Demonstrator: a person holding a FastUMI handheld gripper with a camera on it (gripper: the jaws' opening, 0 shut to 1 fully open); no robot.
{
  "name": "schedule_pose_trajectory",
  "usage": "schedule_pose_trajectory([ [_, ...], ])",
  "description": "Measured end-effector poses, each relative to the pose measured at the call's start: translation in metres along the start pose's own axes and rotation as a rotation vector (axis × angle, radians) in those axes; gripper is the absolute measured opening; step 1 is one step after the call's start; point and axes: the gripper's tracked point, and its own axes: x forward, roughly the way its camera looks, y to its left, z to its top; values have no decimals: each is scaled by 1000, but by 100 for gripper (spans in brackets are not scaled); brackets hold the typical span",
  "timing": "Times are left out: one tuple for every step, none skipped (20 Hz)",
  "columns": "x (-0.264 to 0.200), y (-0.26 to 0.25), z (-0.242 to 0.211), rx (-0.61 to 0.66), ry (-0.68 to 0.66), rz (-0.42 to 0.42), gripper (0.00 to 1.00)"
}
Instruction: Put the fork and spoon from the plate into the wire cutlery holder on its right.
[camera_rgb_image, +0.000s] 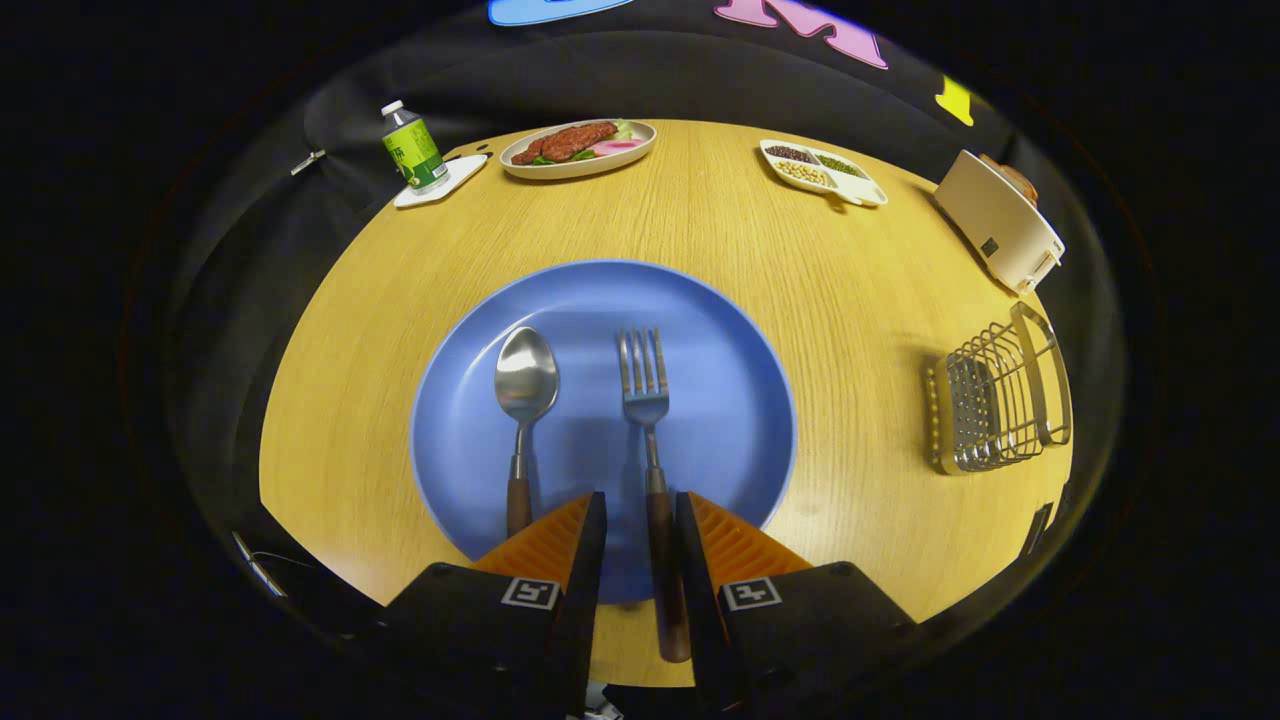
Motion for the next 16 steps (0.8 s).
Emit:
schedule_pose_trajectory([
  [2, -4, 0, -11, 6, -23, 44],
  [1, -5, 0, -13, 10, -29, 36],
  [-1, -4, 1, -7, 15, -23, 28],
  [3, -6, 1, 2, 15, -21, 14],
  [3, -7, 1, 10, 18, -25, 12],
  [0, -10, 2, 19, 19, -40, 10],
  [-1, -12, 3, 30, 17, -50, 9],
  [-5, -13, 5, 48, 10, -55, 7],
  [-9, -14, 8, 64, 1, -61, 7],
  [-14, -16, 12, 77, -7, -68, 7],
  [-21, -18, 15, 81, -7, -77, 7],
  [-28, -21, 19, 81, -2, -92, 7],
  [-38, -27, 20, 83, 10, -117, 7],
  [-51, -34, 24, 87, 21, -147, 7],
  [-64, -43, 28, 101, 28, -178, 7],
  [-77, -51, 33, 131, 32, -202, 7],
])
